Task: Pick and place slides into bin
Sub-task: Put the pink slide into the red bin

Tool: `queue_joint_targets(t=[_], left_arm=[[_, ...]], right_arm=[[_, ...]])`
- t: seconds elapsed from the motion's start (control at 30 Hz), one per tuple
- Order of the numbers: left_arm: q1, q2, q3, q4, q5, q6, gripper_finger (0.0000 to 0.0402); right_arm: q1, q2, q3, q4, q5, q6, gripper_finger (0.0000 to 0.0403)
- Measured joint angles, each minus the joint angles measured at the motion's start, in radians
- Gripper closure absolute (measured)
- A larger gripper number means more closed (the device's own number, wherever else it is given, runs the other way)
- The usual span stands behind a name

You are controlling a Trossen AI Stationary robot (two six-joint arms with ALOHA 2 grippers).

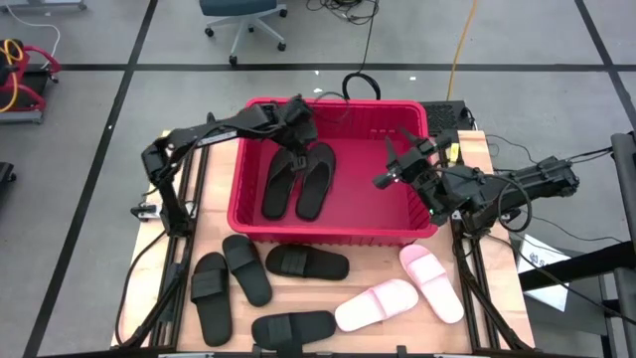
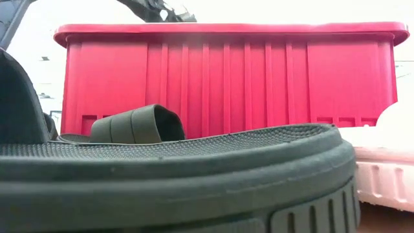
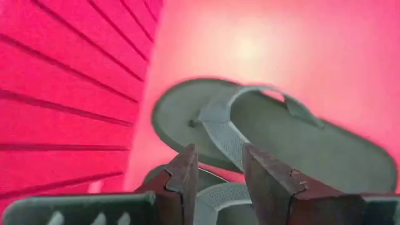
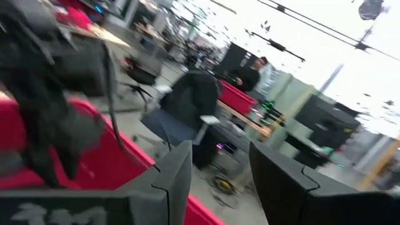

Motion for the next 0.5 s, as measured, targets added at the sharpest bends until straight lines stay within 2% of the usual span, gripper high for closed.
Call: queue_joint_targets(t=[0.2,0.37,0.5], left_arm=[[-0.068,-0.138,0.000,-0.019,-0.080,-0.102,0.0279],[-0.170,-0.238,0.000,-0.029,-0.187,-0.183,0.0279],[-0.256,-0.302,0.000,-0.032,-0.222,-0.239,0.0279]], right_arm=[[0.081,0.000,0.000,0.001,0.166,-0.094,0.0250],[0.173,0.000,0.000,0.046,0.175,-0.130,0.0250],[0.258,-0.001,0.000,0.051,0.176,-0.134,0.0250]])
